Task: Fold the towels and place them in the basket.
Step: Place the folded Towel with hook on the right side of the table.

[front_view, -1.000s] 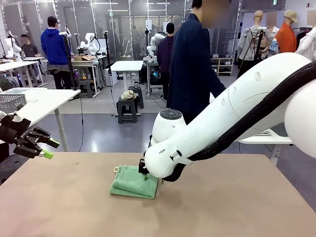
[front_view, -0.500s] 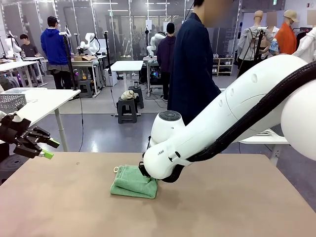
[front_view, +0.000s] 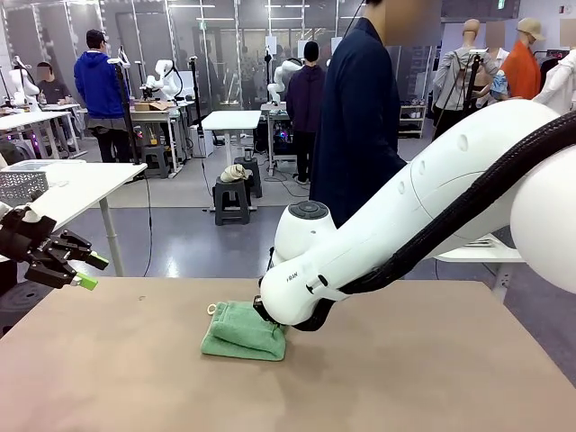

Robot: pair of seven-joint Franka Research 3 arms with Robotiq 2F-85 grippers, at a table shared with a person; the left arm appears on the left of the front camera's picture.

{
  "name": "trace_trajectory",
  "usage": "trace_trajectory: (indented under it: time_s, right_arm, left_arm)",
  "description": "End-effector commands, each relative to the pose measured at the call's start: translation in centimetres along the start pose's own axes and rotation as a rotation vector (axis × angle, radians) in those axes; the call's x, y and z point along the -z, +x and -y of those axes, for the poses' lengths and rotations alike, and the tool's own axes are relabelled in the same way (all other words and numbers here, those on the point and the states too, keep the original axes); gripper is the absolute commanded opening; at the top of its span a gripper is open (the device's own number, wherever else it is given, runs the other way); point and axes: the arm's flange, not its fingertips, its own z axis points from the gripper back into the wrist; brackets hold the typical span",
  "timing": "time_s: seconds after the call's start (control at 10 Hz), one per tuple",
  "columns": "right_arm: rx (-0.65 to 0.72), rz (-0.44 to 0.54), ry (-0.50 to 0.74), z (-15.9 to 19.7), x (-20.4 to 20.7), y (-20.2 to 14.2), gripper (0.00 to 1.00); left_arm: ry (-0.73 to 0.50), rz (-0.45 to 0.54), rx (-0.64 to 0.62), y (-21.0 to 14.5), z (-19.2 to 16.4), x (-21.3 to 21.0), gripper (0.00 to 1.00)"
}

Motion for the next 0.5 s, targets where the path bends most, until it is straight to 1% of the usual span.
trace_trajectory:
  time_s: [0.0, 0.4]
  right_arm:
    - [0.005, 0.003, 0.002, 0.02, 0.01, -0.05, 0.0]
    - [0.005, 0.003, 0.002, 0.02, 0.01, -0.05, 0.0]
  left_arm:
    - [0.002, 0.001, 0.0, 0.09, 0.05, -0.06, 0.69]
    - [0.002, 0.001, 0.0, 0.09, 0.05, -0.06, 0.69]
